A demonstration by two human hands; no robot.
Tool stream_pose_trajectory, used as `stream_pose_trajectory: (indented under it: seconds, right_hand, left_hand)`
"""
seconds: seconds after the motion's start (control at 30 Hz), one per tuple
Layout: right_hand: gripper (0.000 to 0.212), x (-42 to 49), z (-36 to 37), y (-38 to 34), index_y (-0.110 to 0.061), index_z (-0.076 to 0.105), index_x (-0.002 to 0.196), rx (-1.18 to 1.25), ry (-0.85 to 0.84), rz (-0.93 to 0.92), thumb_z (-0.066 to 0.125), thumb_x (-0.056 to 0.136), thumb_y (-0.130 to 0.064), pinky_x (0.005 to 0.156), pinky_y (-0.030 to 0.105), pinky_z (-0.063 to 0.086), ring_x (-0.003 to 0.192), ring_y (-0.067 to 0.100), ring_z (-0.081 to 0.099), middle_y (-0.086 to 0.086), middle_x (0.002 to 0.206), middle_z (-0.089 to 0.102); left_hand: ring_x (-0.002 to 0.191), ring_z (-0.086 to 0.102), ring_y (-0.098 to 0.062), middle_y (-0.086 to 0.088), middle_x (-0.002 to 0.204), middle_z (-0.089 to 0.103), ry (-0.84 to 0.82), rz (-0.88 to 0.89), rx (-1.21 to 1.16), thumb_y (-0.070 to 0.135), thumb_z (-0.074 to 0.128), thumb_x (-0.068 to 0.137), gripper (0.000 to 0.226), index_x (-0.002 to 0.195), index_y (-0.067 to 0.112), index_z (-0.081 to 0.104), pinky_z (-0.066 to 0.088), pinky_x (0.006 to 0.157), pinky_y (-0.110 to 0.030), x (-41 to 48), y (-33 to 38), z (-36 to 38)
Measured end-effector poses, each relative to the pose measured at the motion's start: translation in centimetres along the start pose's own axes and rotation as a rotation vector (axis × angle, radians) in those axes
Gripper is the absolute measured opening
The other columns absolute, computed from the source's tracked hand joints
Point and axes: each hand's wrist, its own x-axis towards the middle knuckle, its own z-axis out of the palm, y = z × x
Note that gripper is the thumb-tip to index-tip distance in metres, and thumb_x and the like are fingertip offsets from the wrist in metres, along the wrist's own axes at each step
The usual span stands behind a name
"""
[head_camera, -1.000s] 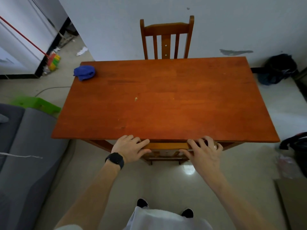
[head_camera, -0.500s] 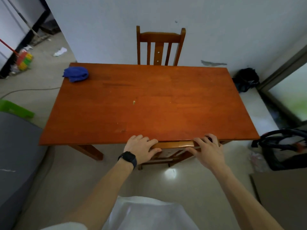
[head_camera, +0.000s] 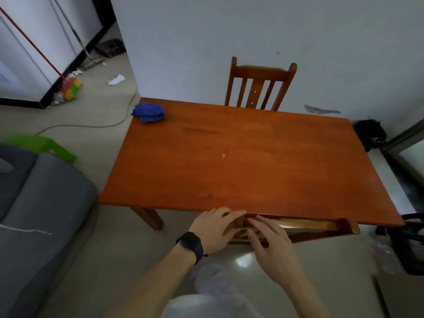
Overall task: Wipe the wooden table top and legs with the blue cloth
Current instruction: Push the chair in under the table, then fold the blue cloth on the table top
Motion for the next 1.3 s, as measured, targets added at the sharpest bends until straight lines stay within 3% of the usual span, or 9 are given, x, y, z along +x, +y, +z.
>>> stream_pose_trajectory:
  seconds: [0.1,0.2,0.3,0.6,0.77,0.83,1.1,1.2,1.3]
  right_hand:
    - [0.039,2.3,2.5,-5.1,-0.042,0.059,0.129,0.024,-0.011,-0.127,0.043,0.096,-0.054,0.116,0.035,0.031,0.139,0.004,0.029,-0.023,0.140,0.047]
    - [0.035,7.0,5.7,-9.0,-0.041,0.058,0.130,-0.005,-0.081,-0.231,0.045,0.099,-0.049,0.116,0.028,0.024,0.140,0.005,0.028,-0.023,0.141,0.048]
    - [0.039,12.6,9.1,-12.2,-0.042,0.053,0.136,-0.005,-0.189,-0.272,0.042,0.099,-0.051,0.118,0.034,0.026,0.142,0.008,0.026,-0.018,0.145,0.046]
    - [0.044,27.4,14.3,-22.7,-0.037,0.043,0.144,0.026,-0.367,-0.251,0.042,0.100,-0.046,0.119,0.036,0.024,0.144,0.018,0.026,-0.009,0.151,0.042]
    - [0.049,33.8,15.9,-27.5,-0.035,0.037,0.147,0.046,-0.479,-0.186,0.045,0.100,-0.046,0.117,0.041,0.030,0.144,0.020,0.026,-0.007,0.153,0.038]
    - [0.052,37.1,16.5,-29.7,-0.035,0.034,0.149,0.050,-0.484,-0.142,0.047,0.099,-0.045,0.116,0.042,0.032,0.145,0.021,0.026,-0.006,0.155,0.035]
    - [0.057,49.3,22.0,-36.4,-0.024,0.034,0.149,0.072,-0.168,0.079,0.052,0.097,-0.039,0.105,0.039,0.040,0.133,0.028,0.039,0.003,0.151,0.037]
    - [0.061,51.0,24.6,-37.4,-0.030,0.034,0.149,0.090,-0.056,0.202,0.057,0.094,-0.041,0.102,0.041,0.042,0.133,0.030,0.038,0.005,0.154,0.032]
    - [0.064,51.9,26.9,-38.8,-0.042,0.027,0.150,0.099,-0.086,0.354,0.056,0.093,-0.047,0.100,0.042,0.044,0.136,0.031,0.033,0.004,0.159,0.022]
  left_hand:
    - [0.109,0.053,-0.020,0.003,0.124,0.059,0.000,-0.212,-0.047,0.040,0.036,0.103,0.049,0.150,0.038,0.023,0.042,0.087,-0.035,-2.2,-5.9,-2.0]
    - [0.117,0.051,-0.019,0.007,0.129,0.058,-0.039,-0.387,0.007,0.038,0.035,0.103,0.037,0.139,0.036,0.044,0.040,0.095,-0.039,-3.2,-13.1,-4.0]
    - [0.116,0.052,-0.019,0.007,0.127,0.058,-0.026,-0.526,0.010,0.037,0.038,0.102,0.035,0.135,0.036,0.048,0.042,0.095,-0.039,-3.8,-18.6,-6.8]
    - [0.114,0.058,-0.018,0.006,0.131,0.059,-0.070,-0.602,0.069,0.039,0.041,0.102,0.034,0.134,0.034,0.052,0.048,0.090,-0.034,-1.6,-31.7,-17.7]
    - [0.108,0.061,-0.019,0.001,0.131,0.059,-0.063,-0.582,0.059,0.038,0.041,0.102,0.037,0.137,0.031,0.052,0.047,0.080,-0.028,2.5,-36.9,-22.5]
    - [0.114,0.058,-0.020,0.001,0.136,0.055,-0.064,-0.545,0.048,0.037,0.041,0.102,0.038,0.138,0.031,0.050,0.048,0.085,-0.030,4.6,-39.5,-24.2]
    - [0.137,0.038,-0.027,-0.005,0.153,0.035,-0.086,-0.278,0.120,0.036,0.054,0.096,0.058,0.149,0.028,0.032,0.038,0.107,-0.043,19.2,-53.8,-27.5]
    - [0.142,0.027,-0.032,-0.008,0.161,0.018,-0.162,-0.105,0.231,0.039,0.055,0.095,0.069,0.154,0.026,0.022,0.027,0.113,-0.045,23.9,-57.1,-28.2]
    - [0.145,0.024,-0.029,-0.006,0.161,0.022,-0.257,0.042,0.284,0.040,0.054,0.095,0.064,0.152,0.025,0.027,0.022,0.116,-0.042,26.8,-59.4,-28.5]
